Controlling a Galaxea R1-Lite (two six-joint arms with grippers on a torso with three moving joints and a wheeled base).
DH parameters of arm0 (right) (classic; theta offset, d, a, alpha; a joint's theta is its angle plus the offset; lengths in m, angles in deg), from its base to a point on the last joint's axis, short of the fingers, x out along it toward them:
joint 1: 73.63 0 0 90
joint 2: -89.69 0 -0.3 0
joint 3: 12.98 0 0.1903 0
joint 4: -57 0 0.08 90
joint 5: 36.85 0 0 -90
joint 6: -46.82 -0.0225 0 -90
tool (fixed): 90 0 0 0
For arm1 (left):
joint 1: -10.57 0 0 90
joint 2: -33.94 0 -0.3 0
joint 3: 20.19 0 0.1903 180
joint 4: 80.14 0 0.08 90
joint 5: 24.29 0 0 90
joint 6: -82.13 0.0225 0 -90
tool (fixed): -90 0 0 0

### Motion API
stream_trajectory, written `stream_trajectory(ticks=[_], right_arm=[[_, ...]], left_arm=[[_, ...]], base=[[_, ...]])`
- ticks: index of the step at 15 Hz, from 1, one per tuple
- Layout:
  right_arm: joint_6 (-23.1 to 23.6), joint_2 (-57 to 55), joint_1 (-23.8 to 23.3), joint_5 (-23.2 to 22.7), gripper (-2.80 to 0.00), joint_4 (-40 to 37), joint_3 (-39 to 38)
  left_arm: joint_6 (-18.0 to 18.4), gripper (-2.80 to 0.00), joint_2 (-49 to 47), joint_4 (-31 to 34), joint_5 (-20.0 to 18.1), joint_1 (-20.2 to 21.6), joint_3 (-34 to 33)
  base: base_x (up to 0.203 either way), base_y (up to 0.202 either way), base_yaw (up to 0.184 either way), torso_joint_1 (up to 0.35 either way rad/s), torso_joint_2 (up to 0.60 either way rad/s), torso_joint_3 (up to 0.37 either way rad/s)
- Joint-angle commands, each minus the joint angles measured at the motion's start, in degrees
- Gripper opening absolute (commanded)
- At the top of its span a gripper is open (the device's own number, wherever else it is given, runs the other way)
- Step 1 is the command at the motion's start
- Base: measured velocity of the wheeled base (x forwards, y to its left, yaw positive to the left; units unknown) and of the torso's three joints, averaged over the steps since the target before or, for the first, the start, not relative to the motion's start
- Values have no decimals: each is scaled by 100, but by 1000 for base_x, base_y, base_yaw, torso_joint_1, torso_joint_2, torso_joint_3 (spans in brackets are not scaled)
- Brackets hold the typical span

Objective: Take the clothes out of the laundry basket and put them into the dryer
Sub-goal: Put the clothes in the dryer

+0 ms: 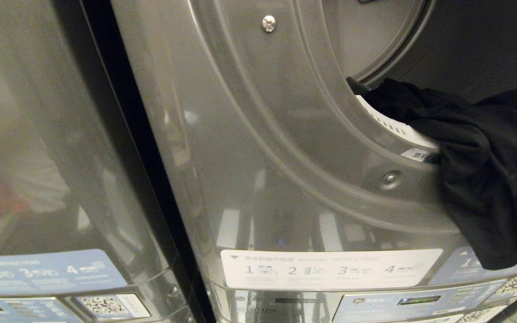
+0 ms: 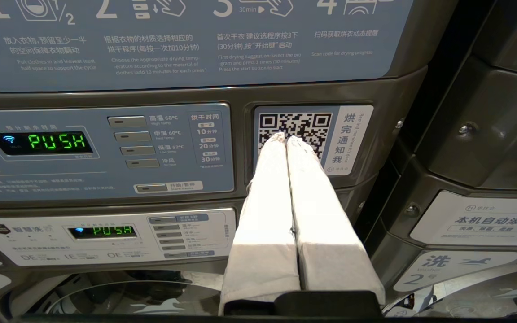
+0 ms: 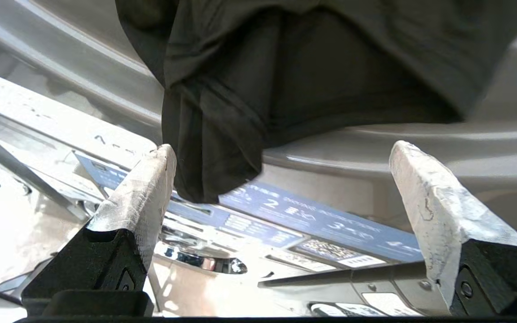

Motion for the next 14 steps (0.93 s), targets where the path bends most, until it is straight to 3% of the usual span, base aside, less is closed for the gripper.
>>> stream_trajectory(ticks=[1,4,7,8,14], right_arm=[[-8,-274,2,16,0,247,-167],[-8,-655,3,65,0,874,-281],[14,-701,10,81,0,927,-343],[13,-701,1,99,-280,927,-362],[48,-686,10,291,-280,927,-244]], left_arm=[[-2,-280,2,-5,2,-9,-1],[-2,-280,2,-5,2,0,-1],[-2,-280,2,-5,2,0,-1],[-2,-280,2,-5,2,0,-1],[-2,-280,2,-5,2,-1,-1]], base=[[0,0,0,0,0,0],[0,0,0,0,0,0],[0,0,0,0,0,0],[0,0,0,0,0,0],[0,0,0,0,0,0]])
